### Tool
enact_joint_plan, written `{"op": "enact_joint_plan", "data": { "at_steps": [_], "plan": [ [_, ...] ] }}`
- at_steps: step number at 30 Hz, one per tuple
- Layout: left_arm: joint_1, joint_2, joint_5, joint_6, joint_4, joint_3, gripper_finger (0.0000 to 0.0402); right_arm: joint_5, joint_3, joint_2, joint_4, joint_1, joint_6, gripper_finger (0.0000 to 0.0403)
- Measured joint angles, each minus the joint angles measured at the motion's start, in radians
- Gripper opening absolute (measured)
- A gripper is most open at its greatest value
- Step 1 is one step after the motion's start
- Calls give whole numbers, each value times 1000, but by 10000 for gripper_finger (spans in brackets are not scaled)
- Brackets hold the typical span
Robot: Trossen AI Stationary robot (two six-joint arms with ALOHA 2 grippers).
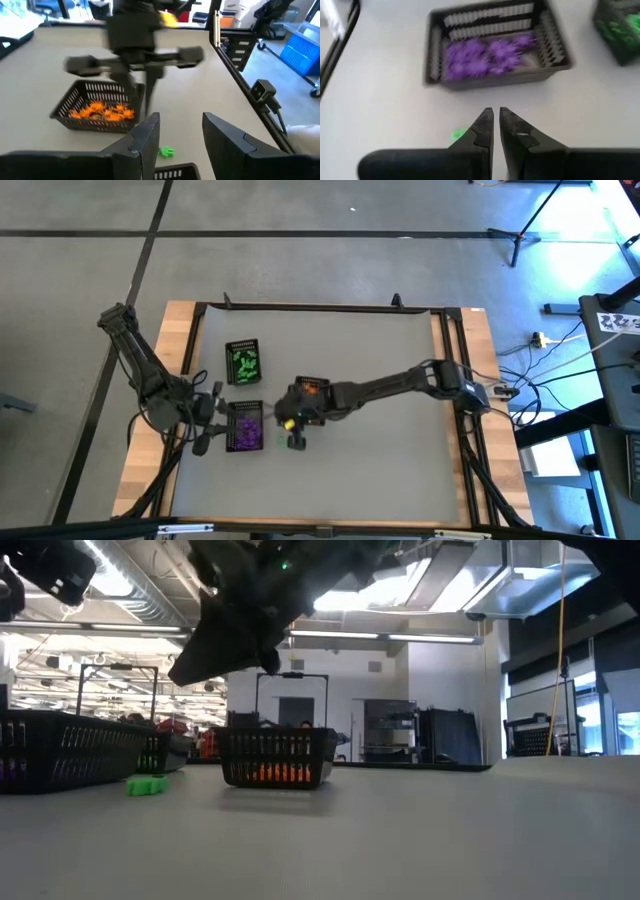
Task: Sort Halloween decoration
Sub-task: Put the green alien toy into the top left black basket
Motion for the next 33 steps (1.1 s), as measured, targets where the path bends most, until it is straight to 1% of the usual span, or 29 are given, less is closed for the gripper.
{"op": "enact_joint_plan", "data": {
  "at_steps": [3,6,8,11,14,20,24,28,33],
  "plan": [
    [0,-25,-17,18,1,2,140,10,0,0,-4,50,-110,28],
    [3,-60,-30,-20,4,3,140,41,2,12,1,93,-196,28],
    [10,-82,-23,-31,4,3,140,69,1,22,-16,108,-213,28],
    [19,-100,5,-37,4,3,140,80,1,40,-7,104,-215,32],
    [28,-103,8,-37,3,3,140,82,2,57,21,100,-218,56],
    [51,-103,8,-37,1,3,140,82,1,68,26,98,-195,138],
    [60,-103,8,-37,-1,3,140,83,1,68,66,99,-193,179],
    [62,-103,9,-37,-1,3,140,112,2,68,66,99,-192,199],
    [62,-103,12,-37,-1,3,140,134,2,68,71,99,-192,202]
  ]
}}
